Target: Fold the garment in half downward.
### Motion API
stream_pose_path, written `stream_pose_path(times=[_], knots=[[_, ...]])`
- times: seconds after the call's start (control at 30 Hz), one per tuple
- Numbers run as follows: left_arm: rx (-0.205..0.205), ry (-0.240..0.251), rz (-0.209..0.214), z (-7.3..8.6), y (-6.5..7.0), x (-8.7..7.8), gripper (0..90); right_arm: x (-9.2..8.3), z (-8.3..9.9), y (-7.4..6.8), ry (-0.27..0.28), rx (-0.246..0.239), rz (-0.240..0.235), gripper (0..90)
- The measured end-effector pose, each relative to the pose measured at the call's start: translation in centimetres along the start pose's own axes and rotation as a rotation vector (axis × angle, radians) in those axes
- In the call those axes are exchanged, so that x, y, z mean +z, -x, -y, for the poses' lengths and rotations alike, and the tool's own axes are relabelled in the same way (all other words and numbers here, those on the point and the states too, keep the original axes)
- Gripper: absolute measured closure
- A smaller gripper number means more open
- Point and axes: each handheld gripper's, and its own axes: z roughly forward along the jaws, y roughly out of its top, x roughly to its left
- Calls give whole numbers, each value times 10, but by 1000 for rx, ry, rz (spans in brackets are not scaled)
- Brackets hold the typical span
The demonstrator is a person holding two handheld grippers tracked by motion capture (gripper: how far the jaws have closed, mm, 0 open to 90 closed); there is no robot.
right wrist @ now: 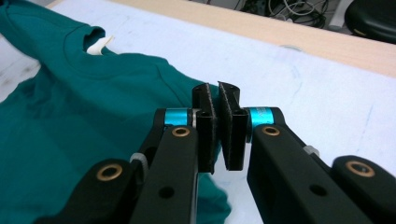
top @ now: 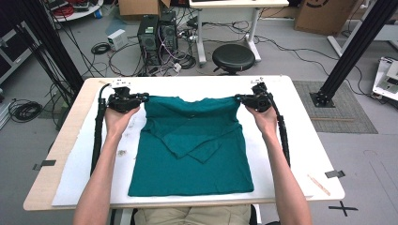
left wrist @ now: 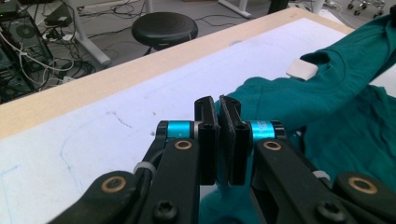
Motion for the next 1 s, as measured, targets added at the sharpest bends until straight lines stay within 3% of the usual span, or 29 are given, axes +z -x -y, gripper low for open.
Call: stream_pose_path(times=[0.33,0.63,0.8,1.0], knots=[[30,4,29,32,21,-26,858,-20,33,-23,-7,-56,-22,865],[56,8,83,68,51,-52,858,-39,75,-43,0,-73,-43,865],[33,33,124,87,63,-65,858,-46,95,-50,2,-62,-58,865],[18,15,151,106,72,-72,857,-55,121,-58,4,-48,-90,865]])
